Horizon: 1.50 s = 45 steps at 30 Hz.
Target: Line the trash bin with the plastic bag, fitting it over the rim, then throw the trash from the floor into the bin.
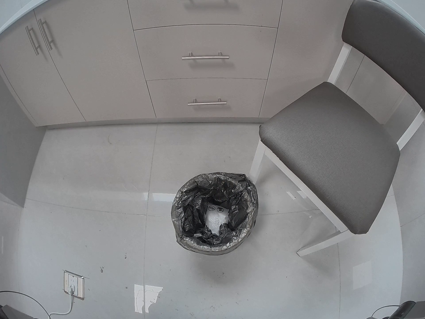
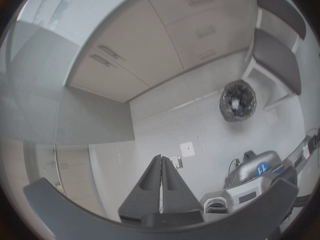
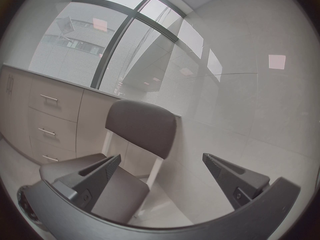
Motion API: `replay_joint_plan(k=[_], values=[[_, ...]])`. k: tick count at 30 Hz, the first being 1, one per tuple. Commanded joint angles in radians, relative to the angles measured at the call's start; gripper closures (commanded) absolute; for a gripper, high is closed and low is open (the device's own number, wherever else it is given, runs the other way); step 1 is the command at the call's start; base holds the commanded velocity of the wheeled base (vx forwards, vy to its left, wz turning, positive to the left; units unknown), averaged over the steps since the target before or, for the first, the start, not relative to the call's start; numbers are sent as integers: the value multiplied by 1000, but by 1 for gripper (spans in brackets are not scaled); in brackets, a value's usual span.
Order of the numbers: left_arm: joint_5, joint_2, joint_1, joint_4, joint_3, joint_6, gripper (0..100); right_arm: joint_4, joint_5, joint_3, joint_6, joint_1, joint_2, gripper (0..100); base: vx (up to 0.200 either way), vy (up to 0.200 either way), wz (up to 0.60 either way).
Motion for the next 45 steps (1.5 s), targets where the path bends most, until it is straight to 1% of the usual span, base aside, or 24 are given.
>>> replay_joint_plan(k=[1, 2, 3, 5, 6, 7, 10, 13, 15, 18, 21, 22, 23, 24, 25, 26, 27, 29, 31, 34, 36, 37, 40, 45], values=[[-22, -441, 39, 22, 1, -148, 100, 401, 70, -46, -40, -142, -509, 0, 0, 0, 0], [-22, -441, 39, 22, 1, -148, 100, 401, 70, -46, -40, -142, -509, 0, 0, 0, 0], [-53, -528, 45, 4, 1, -178, 100, 502, 98, -45, -37, -145, -585, 0, 0, 0, 0], [-79, -617, 45, -58, 1, -215, 100, 614, 101, -45, -32, -146, -660, 0, 0, 0, 0], [-80, -623, 45, -64, 1, -218, 100, 622, 101, -45, -32, -146, -664, 0, 0, 0, 0], [-90, -703, 48, -150, 1, -241, 100, 699, 99, -43, -27, -146, -715, 0, 0, 0, 0], [-94, -838, 80, -334, 278, -238, 100, 757, 99, -22, 0, -166, -767, 0, 0, 0, 0], [-97, -924, 117, -484, 485, -237, 100, 791, 96, -5, 2, -240, -813, 0, 0, 0, 0], [-103, -967, 131, -539, 592, -235, 100, 791, 99, 32, 8, -240, -822, 0, 0, 0, 0], [-165, -1041, 141, -601, 731, -238, 100, 745, 99, 84, 13, -238, -832, 0, 0, 0, 0], [-281, -1162, 137, -723, 962, -240, 100, 714, 127, 225, 36, -229, -850, 0, 0, 0, 0], [-307, -1211, 141, -780, 1065, -240, 100, 725, 147, 245, 69, -229, -850, 0, 0, 0, 0], [-310, -1217, 141, -788, 1079, -240, 100, 728, 148, 245, 74, -229, -850, 0, 0, 0, 0], [-312, -1249, 149, -854, 1212, -249, 100, 786, 184, 235, 138, -229, -851, 0, 0, 0, 0], [-295, -1245, 150, -897, 1289, -264, 100, 828, 228, 230, 183, -226, -851, 0, 0, 0, 0], [-289, -1245, 150, -912, 1310, -275, 100, 840, 247, 232, 195, -226, -851, 0, 0, 0, 0], [-280, -1245, 150, -970, 1379, -306, 100, 890, 293, 245, 244, -226, -851, 0, 0, 0, 0], [-280, -1245, 150, -1067, 1482, -312, 100, 970, 313, 245, 306, -226, -851, 0, 0, 0, 0], [-280, -1245, 150, -1173, 1580, -289, 100, 1036, 336, 245, 338, -226, -851, 0, 0, 0, 0], [-280, -1245, 150, -1426, 1826, -234, 100, 1153, 460, 245, 379, -226, -851, 0, 0, 0, 0], [-277, -1245, 150, -1550, 1958, -184, 100, 1156, 518, 241, 419, -226, -851, 0, 0, 0, 0], [-272, -1243, 150, -1589, 2001, -165, 100, 1156, 533, 241, 425, -226, -851, 0, 0, 0, 0], [-264, -1245, 154, -1590, 1993, -158, 100, 1156, 547, 241, 422, -226, -851, 0, 0, 0, 0], [-195, -1245, 154, -1601, 1999, -51, 100, 1134, 546, 245, 433, -226, -851, 0, 0, 0, 0]])
